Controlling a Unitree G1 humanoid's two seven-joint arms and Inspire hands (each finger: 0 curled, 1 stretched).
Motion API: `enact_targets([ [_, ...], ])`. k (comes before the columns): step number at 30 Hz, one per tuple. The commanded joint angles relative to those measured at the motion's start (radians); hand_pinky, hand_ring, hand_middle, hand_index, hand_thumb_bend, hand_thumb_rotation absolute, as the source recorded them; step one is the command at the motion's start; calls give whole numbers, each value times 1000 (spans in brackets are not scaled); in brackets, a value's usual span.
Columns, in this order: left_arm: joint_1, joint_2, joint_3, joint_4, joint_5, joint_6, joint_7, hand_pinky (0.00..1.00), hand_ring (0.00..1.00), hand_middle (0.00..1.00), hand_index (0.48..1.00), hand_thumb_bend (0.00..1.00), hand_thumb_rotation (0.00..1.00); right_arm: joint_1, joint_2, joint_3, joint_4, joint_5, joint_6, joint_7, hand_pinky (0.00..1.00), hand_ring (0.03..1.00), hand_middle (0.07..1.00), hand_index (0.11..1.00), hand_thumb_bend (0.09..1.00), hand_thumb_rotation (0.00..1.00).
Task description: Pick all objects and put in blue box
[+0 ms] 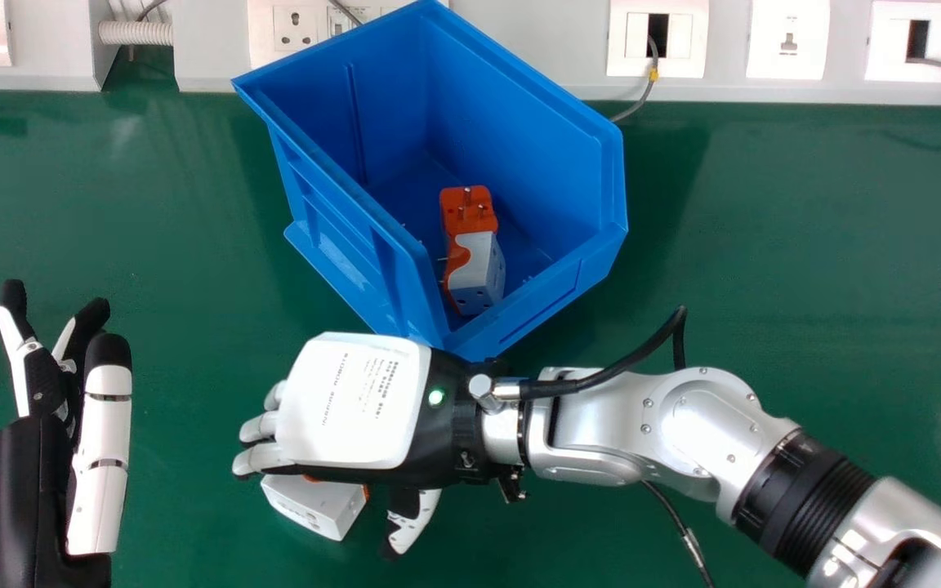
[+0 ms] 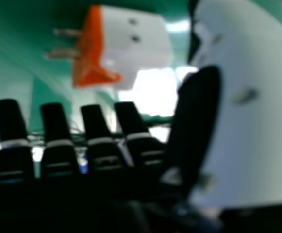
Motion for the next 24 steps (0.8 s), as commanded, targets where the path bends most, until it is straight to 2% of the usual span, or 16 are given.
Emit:
enact_targets([
  [1, 8, -2, 2, -27, -7, -16, 0, 935, 948, 940, 929, 344, 966, -51, 7, 1, 7, 5, 9, -26, 651, 794, 847, 816, 600, 159],
  [4, 12, -4, -1, -29, -3, -20, 3, 928, 944, 937, 927, 362, 968, -51, 13, 2, 21, 6, 24, -8, 674, 809, 862, 818, 591, 66],
  [6, 14, -6, -4, -35, -1, -15, 5, 923, 941, 934, 925, 377, 955, -53, 14, 10, 31, 1, 26, -22, 659, 795, 848, 801, 604, 56],
  [7, 14, -7, -5, -36, 1, -14, 6, 925, 941, 933, 926, 376, 954, -53, 15, 15, 35, -3, 28, -29, 654, 791, 844, 803, 605, 62],
  [10, 11, -8, -6, -32, 3, -16, 7, 923, 939, 933, 924, 372, 950, -53, 18, 31, 40, -11, 39, -43, 649, 789, 842, 816, 597, 177],
  [12, 10, -10, -8, -31, 1, -14, 6, 923, 939, 933, 924, 368, 950, -53, 24, 42, 46, -17, 47, -56, 639, 778, 831, 795, 604, 197],
  [18, 14, -24, -15, -41, -3, -6, 8, 925, 938, 930, 920, 345, 945, -52, 48, 60, 64, -13, 67, -53, 636, 769, 824, 796, 619, 101],
  [22, 21, -27, -19, -44, 12, -7, 12, 938, 945, 936, 924, 343, 958, -54, 53, 72, 63, -22, 81, -45, 635, 770, 826, 798, 620, 149],
  [24, 23, -27, -20, -42, 17, -15, 13, 936, 947, 939, 924, 337, 981, -52, 60, 75, 61, -21, 94, -18, 647, 782, 837, 804, 619, 212],
])
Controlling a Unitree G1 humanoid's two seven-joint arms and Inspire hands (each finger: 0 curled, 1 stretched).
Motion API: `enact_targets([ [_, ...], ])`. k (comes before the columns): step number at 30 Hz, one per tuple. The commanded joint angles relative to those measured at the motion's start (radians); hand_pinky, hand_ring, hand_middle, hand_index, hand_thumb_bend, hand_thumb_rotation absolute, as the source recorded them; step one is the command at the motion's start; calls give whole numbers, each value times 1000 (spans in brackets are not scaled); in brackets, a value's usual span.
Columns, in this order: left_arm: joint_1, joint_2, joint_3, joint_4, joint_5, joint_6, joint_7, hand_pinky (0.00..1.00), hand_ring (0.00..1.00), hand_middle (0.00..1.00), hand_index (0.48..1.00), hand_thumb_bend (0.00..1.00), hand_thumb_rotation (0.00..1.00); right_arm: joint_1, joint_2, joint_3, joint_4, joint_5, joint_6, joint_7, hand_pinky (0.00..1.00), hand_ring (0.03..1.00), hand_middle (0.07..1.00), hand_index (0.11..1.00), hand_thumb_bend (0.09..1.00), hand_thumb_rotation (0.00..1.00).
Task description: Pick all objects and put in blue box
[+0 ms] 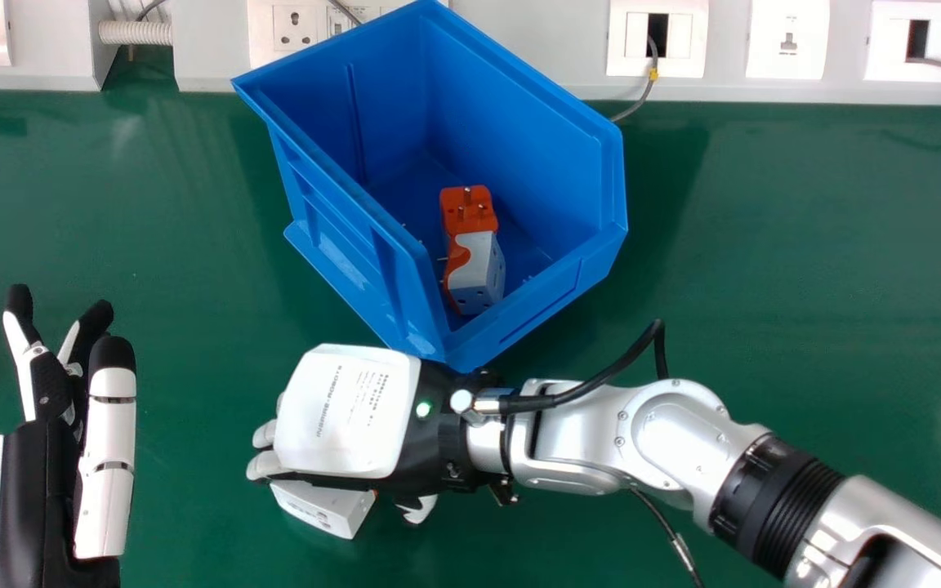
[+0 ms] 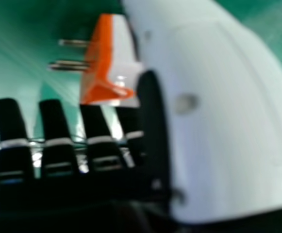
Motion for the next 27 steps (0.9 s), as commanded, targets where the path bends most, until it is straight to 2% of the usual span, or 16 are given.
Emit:
enact_targets([
  [1, 7, 0, 0, -31, 10, -16, 11, 936, 948, 941, 923, 340, 986, -23, 17, -2, -9, 13, 25, 25, 659, 792, 846, 816, 598, 265],
  [3, 7, -4, -1, -29, 6, -20, 11, 930, 946, 940, 920, 344, 983, -19, 23, -3, -5, 20, 31, 35, 662, 794, 846, 825, 579, 354],
  [4, 7, -6, -1, -28, 2, -21, 11, 926, 945, 940, 919, 340, 978, -17, 26, 0, 0, 19, 36, 30, 661, 792, 843, 819, 575, 353],
  [6, 8, -9, -2, -28, -1, -22, 12, 927, 945, 941, 919, 326, 975, -15, 34, 9, 11, 7, 49, 11, 650, 781, 830, 799, 573, 334],
  [10, 11, -17, -4, -23, 0, -46, 14, 913, 936, 934, 911, 324, 950, -18, 58, 17, 39, 4, 79, 19, 649, 769, 804, 756, 596, 215],
  [11, 12, -19, -5, -22, -2, -51, 15, 908, 933, 931, 909, 325, 939, -15, 66, 15, 53, 9, 85, -6, 618, 725, 754, 701, 640, 161],
  [12, 13, -22, -6, -22, -4, -55, 15, 903, 928, 927, 907, 326, 926, -12, 73, 15, 72, 9, 92, -46, 538, 610, 644, 587, 588, 133],
  [13, 15, -24, -6, -22, -4, -59, 16, 902, 926, 926, 907, 327, 921, -9, 82, 17, 95, 4, 103, -102, 501, 566, 602, 572, 576, 106],
  [14, 17, -25, -6, -23, -4, -64, 17, 900, 922, 923, 906, 335, 911, -10, 89, 22, 123, -5, 110, -162, 404, 455, 511, 542, 551, 54],
  [15, 21, -25, -6, -26, 2, -67, 18, 898, 920, 921, 906, 340, 906, -10, 97, 21, 148, 0, 115, -189, 357, 417, 482, 537, 539, 34],
  [17, 30, -28, -7, -32, 21, -70, 27, 889, 911, 913, 904, 358, 905, -6, 122, -13, 203, 73, 96, -144, 288, 390, 473, 528, 522, 11],
  [20, 39, -34, -8, -41, 35, -63, 38, 882, 903, 908, 903, 395, 909, -32, 135, -26, 260, 139, 52, -89, 215, 365, 465, 538, 510, 1],
  [22, 42, -38, -9, -47, 31, -58, 39, 890, 908, 913, 910, 398, 911, -42, 133, -21, 267, 149, 50, -90, 141, 394, 490, 498, 514, 0],
  [23, 44, -40, -10, -50, 30, -55, 40, 889, 909, 914, 912, 393, 909, -45, 131, -17, 267, 150, 51, -95, 109, 254, 480, 490, 520, 0],
  [24, 45, -41, -11, -53, 28, -52, 39, 887, 909, 915, 913, 389, 907, -44, 129, -18, 267, 154, 50, -102, 92, 182, 475, 486, 523, 0],
  [27, 44, -37, -10, -51, 34, -54, 42, 877, 907, 912, 907, 380, 906, -28, 132, -44, 262, 198, 55, -81, 106, 156, 470, 484, 525, 0],
])
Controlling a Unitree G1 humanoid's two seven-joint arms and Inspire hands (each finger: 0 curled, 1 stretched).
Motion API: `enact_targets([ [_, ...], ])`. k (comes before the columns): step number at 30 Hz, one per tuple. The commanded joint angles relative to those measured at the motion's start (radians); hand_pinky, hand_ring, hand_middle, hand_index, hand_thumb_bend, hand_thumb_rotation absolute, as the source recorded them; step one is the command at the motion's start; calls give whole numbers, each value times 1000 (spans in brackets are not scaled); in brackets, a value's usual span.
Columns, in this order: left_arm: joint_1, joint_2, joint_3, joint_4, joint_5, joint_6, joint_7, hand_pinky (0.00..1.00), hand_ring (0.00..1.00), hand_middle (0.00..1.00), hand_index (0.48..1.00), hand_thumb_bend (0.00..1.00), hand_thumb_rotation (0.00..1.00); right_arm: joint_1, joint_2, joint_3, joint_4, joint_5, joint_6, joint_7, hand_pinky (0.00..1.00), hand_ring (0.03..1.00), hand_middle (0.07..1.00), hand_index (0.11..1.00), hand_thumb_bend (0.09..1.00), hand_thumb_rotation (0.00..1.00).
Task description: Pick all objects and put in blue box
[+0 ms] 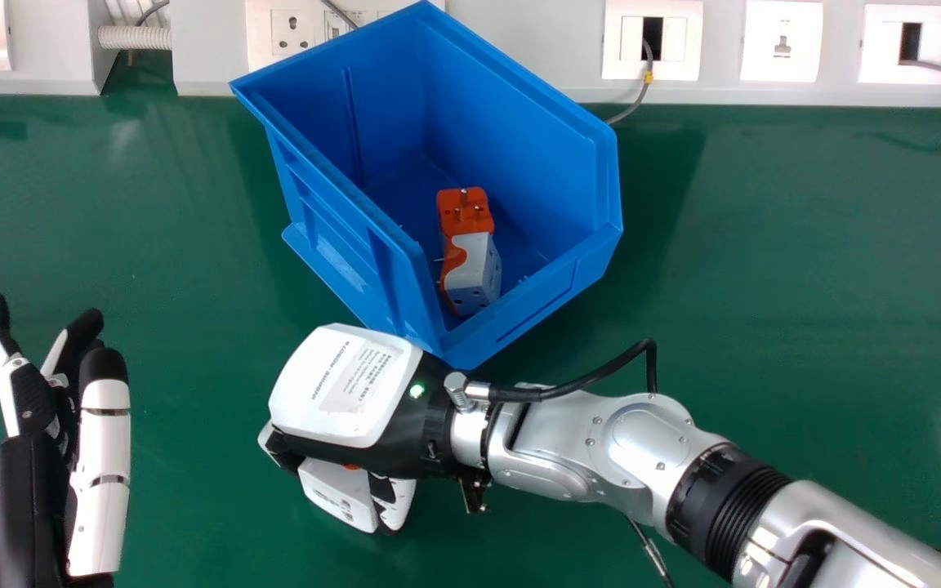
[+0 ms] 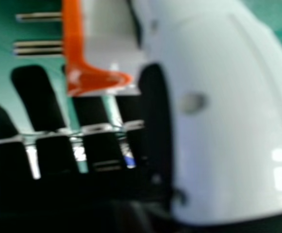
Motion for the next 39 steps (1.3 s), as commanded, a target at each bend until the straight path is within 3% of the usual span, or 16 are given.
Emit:
enact_targets([
  [1, 2, 6, 1, -24, 9, -9, 4, 879, 908, 912, 906, 385, 906, 0, 9, -30, -13, 46, 8, 39, 112, 160, 469, 483, 523, 0],
  [3, -1, 9, 3, -23, 9, -8, 2, 883, 911, 914, 906, 390, 914, 2, 5, -28, -36, 49, 20, 55, 108, 155, 469, 482, 521, 0],
  [6, -10, 15, 5, -12, 2, -26, -2, 868, 900, 903, 900, 365, 913, -1, -5, -9, -46, 20, 14, 2, 102, 146, 469, 482, 522, 0],
  [8, -14, 15, 4, -10, -6, -25, -5, 869, 897, 899, 895, 357, 909, 1, -2, -15, -39, 34, -6, -8, 117, 160, 469, 482, 523, 0],
  [10, -20, 17, 3, -10, -6, -21, -5, 874, 899, 899, 893, 367, 897, 15, -5, -25, -59, 45, -15, -13, 124, 166, 469, 481, 524, 0],
  [14, -36, 26, 9, 3, -21, -21, -10, 890, 908, 907, 897, 360, 885, 63, -27, -48, -152, 72, -23, 8, 129, 174, 469, 478, 524, 0],
  [19, -55, 41, 23, 11, -21, -11, -14, 884, 909, 909, 897, 382, 896, 174, -76, -104, -329, 171, -52, 80, 143, 196, 416, 503, 515, 0],
  [22, -69, 47, 29, 27, -35, -18, -19, 891, 914, 913, 900, 364, 898, 253, -122, -139, -466, 208, -46, 123, 159, 223, 420, 506, 513, 0],
  [25, -77, 47, 30, 26, -42, -6, -23, 902, 920, 918, 904, 354, 900, 344, -163, -185, -594, 214, -5, 138, 168, 240, 419, 513, 511, 0],
  [30, -89, 50, 33, 41, -38, -10, -22, 880, 915, 917, 901, 338, 904, 467, -242, -265, -759, 199, 48, 146, 149, 209, 417, 518, 506, 2],
  [34, -93, 53, 32, 37, -40, 7, -27, 890, 925, 925, 904, 317, 922, 527, -302, -336, -835, 216, 61, 160, 153, 209, 416, 517, 505, 2],
  [36, -95, 56, 33, 35, -33, 15, -27, 906, 933, 931, 909, 324, 935, 555, -328, -376, -856, 218, 64, 146, 144, 199, 305, 484, 488, 108],
  [39, -97, 61, 34, 37, -25, 20, -28, 905, 933, 932, 910, 333, 955, 592, -376, -441, -876, 215, 61, 116, 129, 182, 260, 473, 482, 143],
])
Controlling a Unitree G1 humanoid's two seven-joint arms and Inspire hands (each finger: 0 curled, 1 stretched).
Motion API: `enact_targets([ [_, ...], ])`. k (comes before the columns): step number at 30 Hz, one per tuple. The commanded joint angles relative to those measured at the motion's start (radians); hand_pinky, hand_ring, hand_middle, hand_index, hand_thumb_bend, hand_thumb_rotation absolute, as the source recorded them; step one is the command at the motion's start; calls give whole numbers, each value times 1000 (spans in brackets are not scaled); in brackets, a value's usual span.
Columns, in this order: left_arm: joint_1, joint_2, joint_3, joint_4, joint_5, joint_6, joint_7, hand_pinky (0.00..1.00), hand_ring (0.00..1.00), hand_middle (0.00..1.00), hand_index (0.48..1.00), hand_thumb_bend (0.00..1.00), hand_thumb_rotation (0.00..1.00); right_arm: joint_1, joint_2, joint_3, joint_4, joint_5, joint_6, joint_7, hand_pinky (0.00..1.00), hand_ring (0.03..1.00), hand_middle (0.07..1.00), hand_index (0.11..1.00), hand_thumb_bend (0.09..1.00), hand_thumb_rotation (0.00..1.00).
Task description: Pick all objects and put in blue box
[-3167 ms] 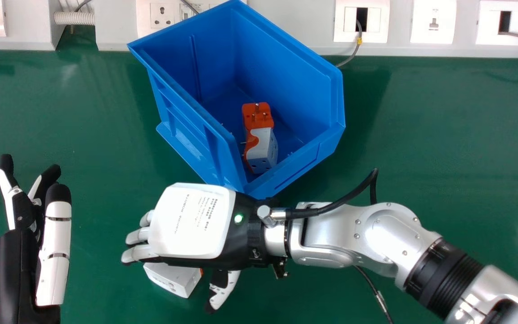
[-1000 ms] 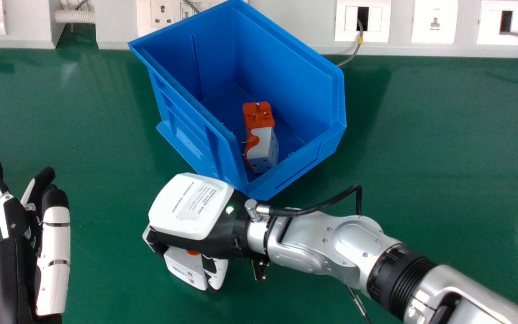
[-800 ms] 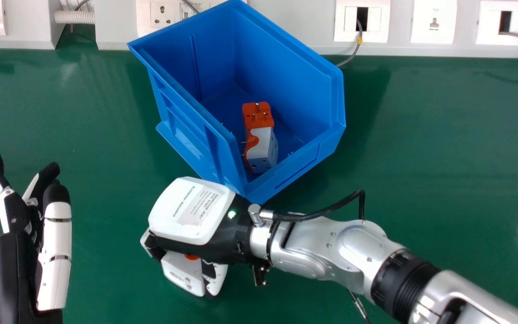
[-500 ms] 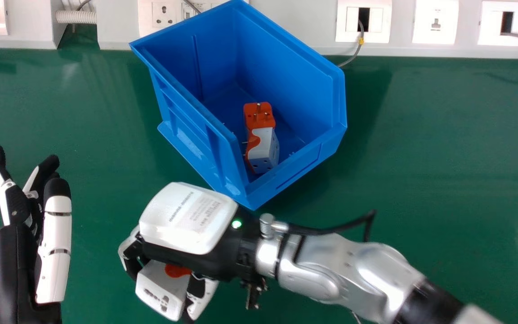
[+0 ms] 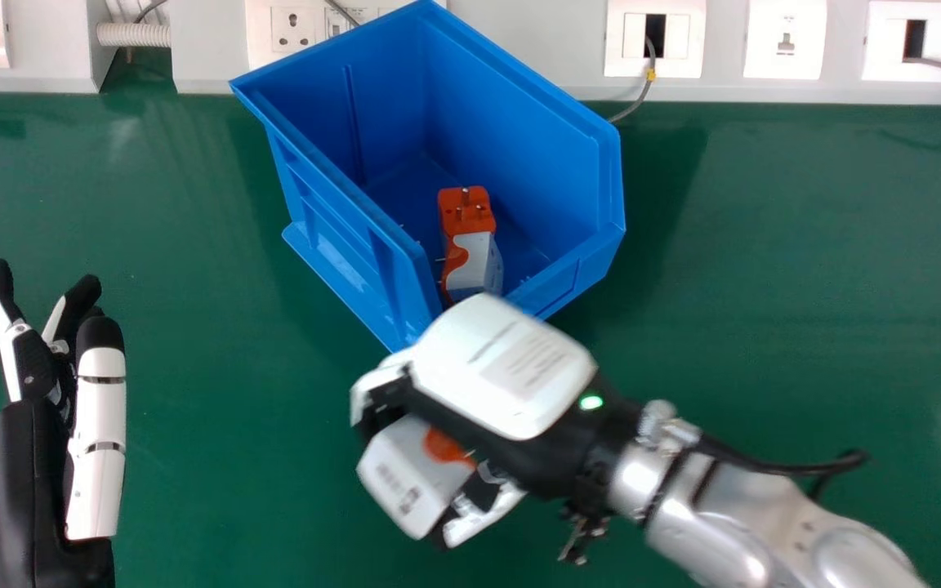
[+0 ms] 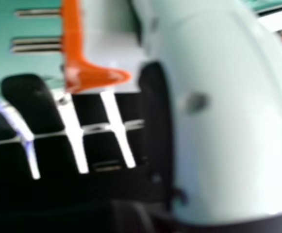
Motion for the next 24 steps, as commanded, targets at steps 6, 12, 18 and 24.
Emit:
enact_targets([
  [6, -10, 17, 4, -11, 5, 9, -1, 908, 937, 934, 915, 377, 949, 40, -79, -142, -13, 8, -22, -132, 87, 133, 199, 470, 483, 148],
  [12, -17, 27, 5, -6, 7, 10, -4, 916, 937, 932, 921, 395, 943, -20, -107, -192, 33, -39, 14, -181, 88, 133, 207, 470, 486, 147],
  [18, -25, 36, 5, 3, 7, 4, -6, 909, 933, 930, 923, 379, 935, -149, -86, -184, 137, -60, 54, -199, 78, 124, 195, 469, 485, 150],
  [24, -30, 44, 9, 14, 13, -6, -5, 883, 922, 922, 914, 367, 927, -333, -3, -146, 343, -52, 73, -238, 144, 205, 297, 475, 481, 152],
])
